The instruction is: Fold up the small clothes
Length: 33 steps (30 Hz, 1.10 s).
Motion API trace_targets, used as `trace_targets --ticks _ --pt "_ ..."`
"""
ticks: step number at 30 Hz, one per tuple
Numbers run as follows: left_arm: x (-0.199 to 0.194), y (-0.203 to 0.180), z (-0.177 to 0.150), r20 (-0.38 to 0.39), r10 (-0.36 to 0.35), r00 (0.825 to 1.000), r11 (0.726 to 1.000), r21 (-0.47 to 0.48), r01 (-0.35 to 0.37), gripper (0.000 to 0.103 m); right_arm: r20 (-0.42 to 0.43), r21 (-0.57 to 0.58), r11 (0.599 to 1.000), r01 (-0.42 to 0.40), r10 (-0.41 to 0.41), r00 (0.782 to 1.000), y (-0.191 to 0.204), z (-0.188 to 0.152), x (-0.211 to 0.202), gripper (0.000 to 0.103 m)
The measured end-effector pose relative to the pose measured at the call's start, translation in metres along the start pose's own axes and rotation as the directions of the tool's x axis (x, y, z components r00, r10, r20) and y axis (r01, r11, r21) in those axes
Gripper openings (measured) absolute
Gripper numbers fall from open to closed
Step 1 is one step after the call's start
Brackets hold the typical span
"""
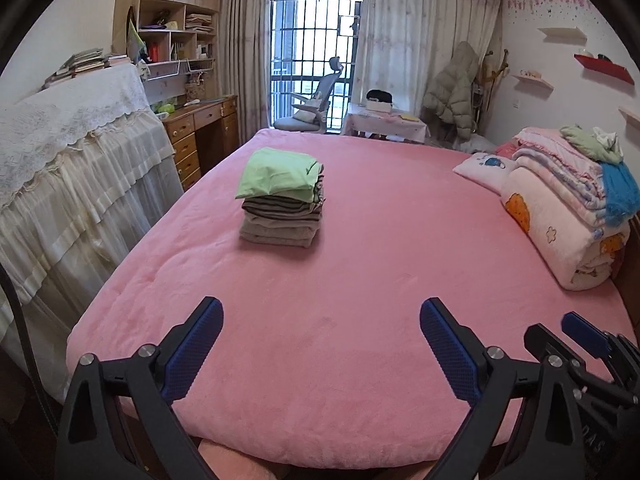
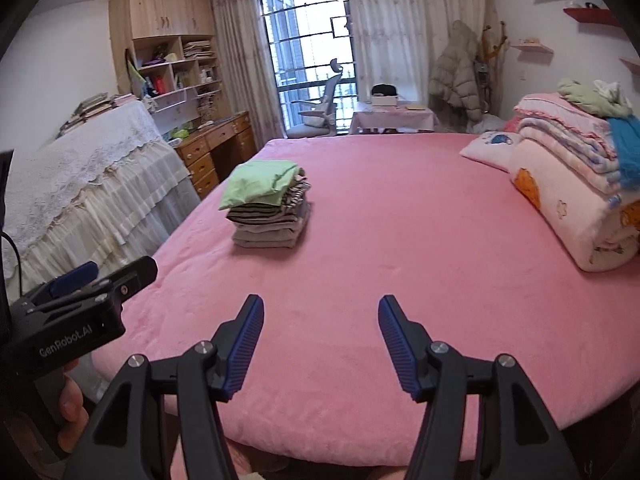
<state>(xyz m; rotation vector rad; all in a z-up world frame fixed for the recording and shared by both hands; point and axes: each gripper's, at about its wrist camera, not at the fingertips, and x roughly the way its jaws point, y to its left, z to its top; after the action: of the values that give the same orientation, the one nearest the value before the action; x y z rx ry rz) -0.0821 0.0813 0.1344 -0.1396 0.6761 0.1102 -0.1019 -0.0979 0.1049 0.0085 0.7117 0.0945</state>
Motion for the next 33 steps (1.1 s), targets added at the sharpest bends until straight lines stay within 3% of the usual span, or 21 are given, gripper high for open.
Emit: trace_targets --ticks 5,17,33 --pt "0.017 -0.013 -0.012 -0.046 -0.020 0.999 1.000 0.019 0.020 0.101 0.028 -0.021 0.995 0.093 -0.092 0.995 -0.001 -0.026 -0.001 0.069" --pt "0.068 -0.030 -0.014 -0.155 -0.018 0.988 0.999 0.040 0.025 0.102 -0.060 -0.003 0.994 0.111 -0.111 0.992 -0.014 -0.032 0.037 0.069" --pt "0.088 -0.040 -0.009 -0.170 -0.033 0.985 0.997 0.059 0.043 0.102 -0.110 0.028 0.987 0.157 -0.153 0.982 -0.030 -0.027 0.062 0.069"
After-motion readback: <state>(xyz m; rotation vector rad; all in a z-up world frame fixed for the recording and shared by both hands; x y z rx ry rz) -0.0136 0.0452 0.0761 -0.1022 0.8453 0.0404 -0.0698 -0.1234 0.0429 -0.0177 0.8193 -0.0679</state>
